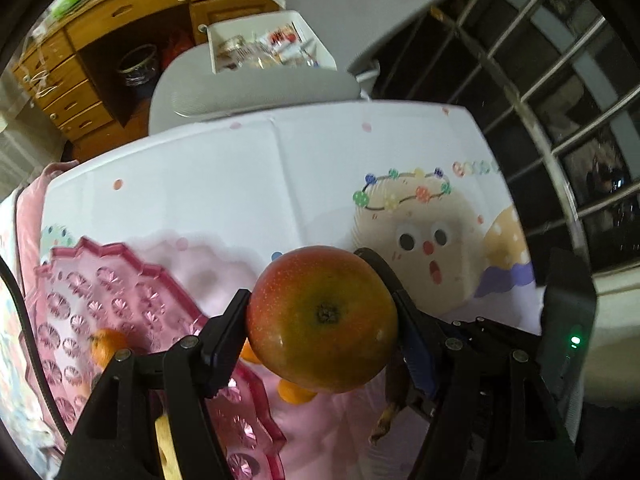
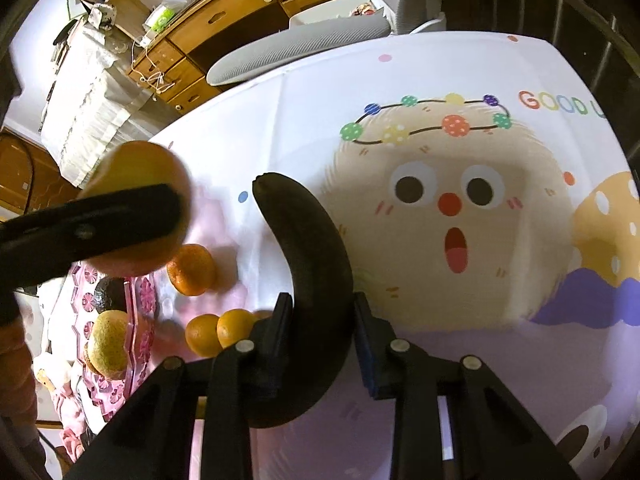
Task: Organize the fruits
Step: 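Carry apple and banana into the pink bowl and open both tools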
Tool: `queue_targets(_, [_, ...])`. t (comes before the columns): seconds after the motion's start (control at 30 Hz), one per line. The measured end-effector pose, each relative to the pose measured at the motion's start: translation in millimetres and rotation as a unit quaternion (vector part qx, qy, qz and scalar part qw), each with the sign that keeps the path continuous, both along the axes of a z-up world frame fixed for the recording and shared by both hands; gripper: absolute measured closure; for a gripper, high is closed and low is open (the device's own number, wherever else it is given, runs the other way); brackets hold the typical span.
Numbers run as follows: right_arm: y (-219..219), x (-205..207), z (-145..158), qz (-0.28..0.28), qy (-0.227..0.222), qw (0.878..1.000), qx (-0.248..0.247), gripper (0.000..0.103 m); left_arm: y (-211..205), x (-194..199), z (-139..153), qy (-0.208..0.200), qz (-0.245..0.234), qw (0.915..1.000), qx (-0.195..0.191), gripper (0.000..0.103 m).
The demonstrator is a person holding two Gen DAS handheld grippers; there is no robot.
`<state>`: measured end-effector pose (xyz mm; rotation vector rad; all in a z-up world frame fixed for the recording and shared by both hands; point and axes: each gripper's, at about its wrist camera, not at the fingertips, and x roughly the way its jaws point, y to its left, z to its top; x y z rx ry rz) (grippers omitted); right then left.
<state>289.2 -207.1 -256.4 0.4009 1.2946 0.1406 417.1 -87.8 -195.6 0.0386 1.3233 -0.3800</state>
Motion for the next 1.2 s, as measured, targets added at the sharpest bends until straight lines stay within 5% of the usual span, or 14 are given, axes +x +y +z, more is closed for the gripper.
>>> queue_targets(0.63, [53.1,-27.2,99.9,0.044,-0.097,0.993,-0.042,0.074,130.0,-82.6,51.9,-0.045,0.146,0.9882,-0.008,0.035])
queue_targets(1.2, [154.4,-29.9,109.7,0.006,-0.093,0.991,-0.093,0.074,229.9,-124.6,37.0,-0.034,0.058,0.9975,-0.023,0.034])
